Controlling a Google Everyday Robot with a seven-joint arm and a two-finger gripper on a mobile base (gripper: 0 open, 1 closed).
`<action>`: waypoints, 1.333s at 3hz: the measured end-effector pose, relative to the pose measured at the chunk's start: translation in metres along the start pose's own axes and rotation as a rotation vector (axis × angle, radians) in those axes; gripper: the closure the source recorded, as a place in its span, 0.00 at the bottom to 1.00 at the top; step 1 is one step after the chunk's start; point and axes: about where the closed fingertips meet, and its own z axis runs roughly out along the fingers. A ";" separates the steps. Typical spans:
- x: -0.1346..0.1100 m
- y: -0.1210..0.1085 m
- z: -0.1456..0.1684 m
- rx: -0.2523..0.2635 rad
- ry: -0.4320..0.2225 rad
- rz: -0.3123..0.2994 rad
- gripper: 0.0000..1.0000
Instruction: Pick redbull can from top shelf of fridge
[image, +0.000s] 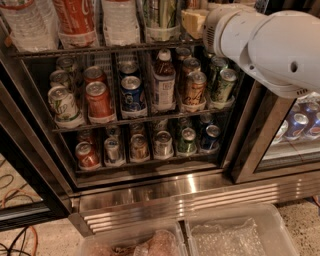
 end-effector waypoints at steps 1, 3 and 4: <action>-0.002 0.001 0.001 -0.001 -0.003 -0.007 1.00; -0.020 0.008 -0.013 -0.049 0.007 -0.030 1.00; -0.063 0.017 -0.025 -0.082 -0.050 -0.057 1.00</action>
Offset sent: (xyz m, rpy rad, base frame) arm -0.0023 0.0031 0.0025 -0.0322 0.0379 0.0189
